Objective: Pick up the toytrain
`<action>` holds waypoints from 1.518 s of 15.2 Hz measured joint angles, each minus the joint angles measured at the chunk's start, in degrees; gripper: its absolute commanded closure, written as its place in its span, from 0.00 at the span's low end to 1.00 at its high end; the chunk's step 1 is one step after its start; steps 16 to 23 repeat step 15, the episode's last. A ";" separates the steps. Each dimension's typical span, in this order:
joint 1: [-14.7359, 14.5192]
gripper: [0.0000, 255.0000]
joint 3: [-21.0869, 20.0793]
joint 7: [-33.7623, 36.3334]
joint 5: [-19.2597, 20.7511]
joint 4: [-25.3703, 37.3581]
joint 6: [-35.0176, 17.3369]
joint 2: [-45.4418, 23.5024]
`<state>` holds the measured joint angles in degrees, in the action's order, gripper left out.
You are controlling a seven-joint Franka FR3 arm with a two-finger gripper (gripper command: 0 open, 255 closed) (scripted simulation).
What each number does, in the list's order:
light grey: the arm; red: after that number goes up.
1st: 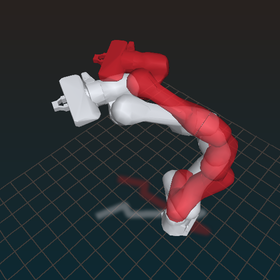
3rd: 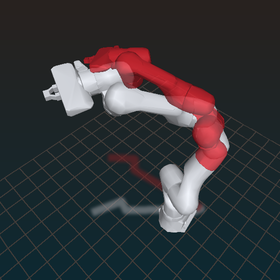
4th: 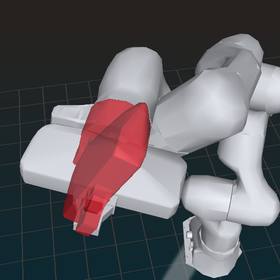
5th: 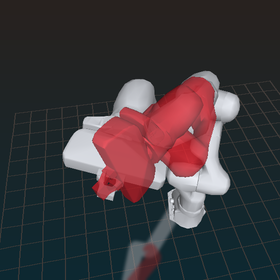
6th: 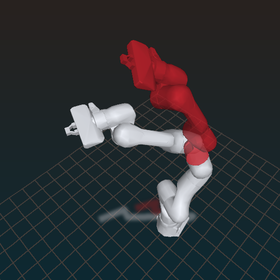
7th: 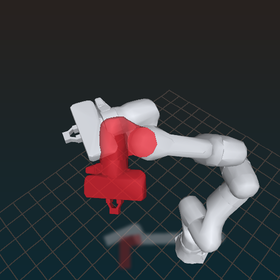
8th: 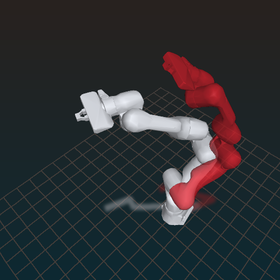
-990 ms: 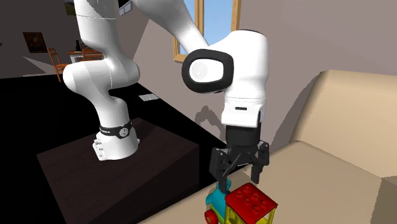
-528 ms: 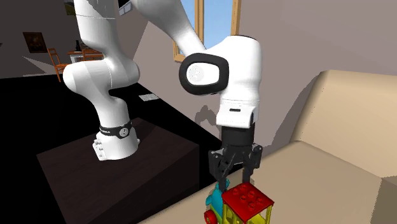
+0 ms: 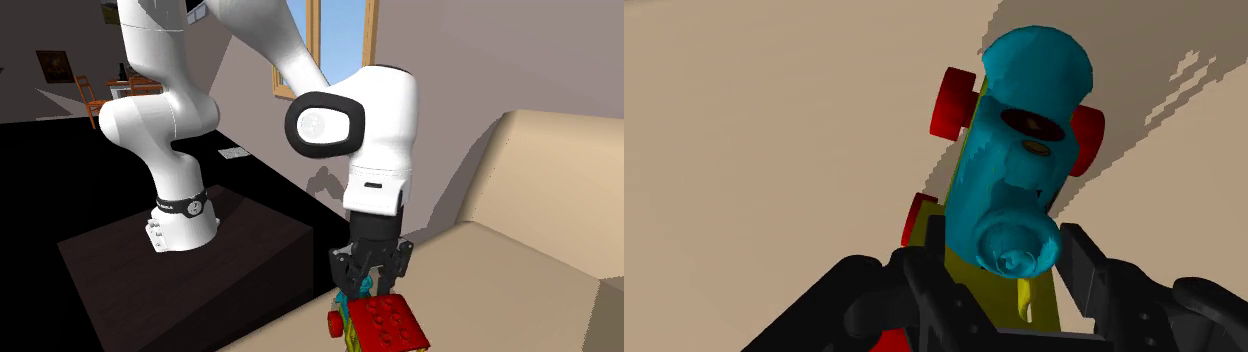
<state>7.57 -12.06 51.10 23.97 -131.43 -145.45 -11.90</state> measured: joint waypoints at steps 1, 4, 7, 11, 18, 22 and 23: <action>0.10 1.00 0.03 -0.28 -0.07 0.50 0.06 -0.30; 0.36 1.00 -0.38 -1.53 -1.27 0.72 0.92 0.60; 0.58 1.00 -0.82 -2.90 -2.72 1.36 2.78 2.03; 0.82 1.00 -1.32 -4.65 -4.64 1.65 5.26 4.48; 0.93 1.00 -1.63 -6.05 -6.15 2.33 7.62 6.38; 0.93 1.00 -1.63 -6.05 -6.15 2.33 7.62 6.38; 0.93 1.00 -1.63 -6.05 -6.15 2.33 7.62 6.38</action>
